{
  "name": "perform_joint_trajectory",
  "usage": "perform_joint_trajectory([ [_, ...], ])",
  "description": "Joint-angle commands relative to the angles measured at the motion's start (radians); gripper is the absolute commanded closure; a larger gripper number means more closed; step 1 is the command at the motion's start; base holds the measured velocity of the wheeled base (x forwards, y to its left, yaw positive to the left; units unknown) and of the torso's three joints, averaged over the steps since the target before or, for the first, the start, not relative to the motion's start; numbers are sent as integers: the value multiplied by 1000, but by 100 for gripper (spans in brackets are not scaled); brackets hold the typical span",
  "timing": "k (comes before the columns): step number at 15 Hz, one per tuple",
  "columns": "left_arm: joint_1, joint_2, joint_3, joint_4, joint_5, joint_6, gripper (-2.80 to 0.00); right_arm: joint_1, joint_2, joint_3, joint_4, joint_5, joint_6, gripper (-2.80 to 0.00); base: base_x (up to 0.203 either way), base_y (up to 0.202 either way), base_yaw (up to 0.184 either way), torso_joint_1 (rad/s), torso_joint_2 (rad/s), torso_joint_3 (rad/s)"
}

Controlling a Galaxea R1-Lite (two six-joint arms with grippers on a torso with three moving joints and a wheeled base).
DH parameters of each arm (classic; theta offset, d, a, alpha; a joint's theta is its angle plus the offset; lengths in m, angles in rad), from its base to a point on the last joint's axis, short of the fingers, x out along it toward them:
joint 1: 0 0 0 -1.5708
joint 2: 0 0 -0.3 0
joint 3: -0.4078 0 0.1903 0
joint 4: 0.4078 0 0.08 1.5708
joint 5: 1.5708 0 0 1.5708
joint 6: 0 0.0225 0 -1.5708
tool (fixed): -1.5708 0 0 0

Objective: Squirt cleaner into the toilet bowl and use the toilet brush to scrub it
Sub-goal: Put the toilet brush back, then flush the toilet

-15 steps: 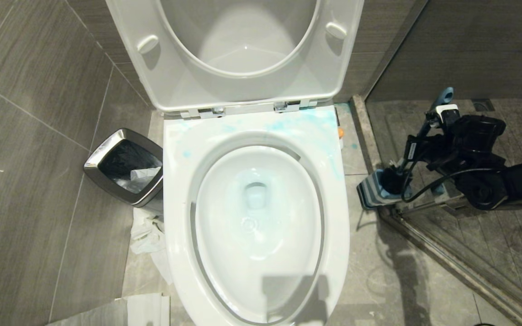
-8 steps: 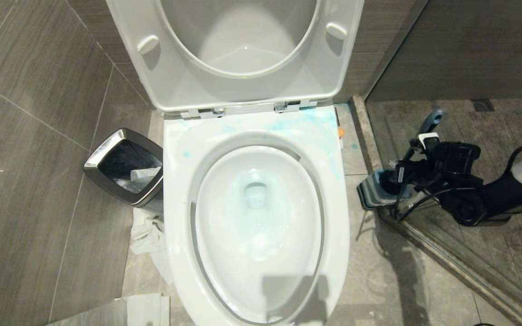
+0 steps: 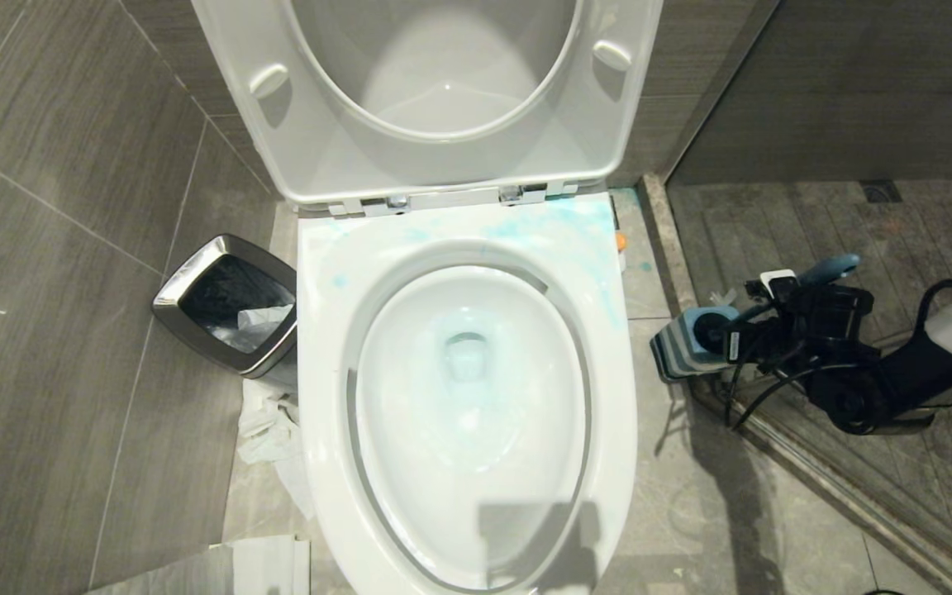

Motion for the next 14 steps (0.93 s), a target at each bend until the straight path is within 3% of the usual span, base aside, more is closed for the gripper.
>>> perform_joint_trajectory([
  [1,1,2,0,0,0,0,0,-1,-40,56,-5,1,-12,0,0,0,0,0,0,0],
  [6,1,2,0,0,0,0,0,0,-259,333,-4,67,-57,0,0,0,0,0,0,0],
  [12,1,2,0,0,0,0,0,6,-719,569,-3,265,-46,0,0,0,0,0,0,0],
  [14,1,2,0,0,0,0,0,8,-896,624,-2,298,-28,0,0,0,0,0,0,0],
])
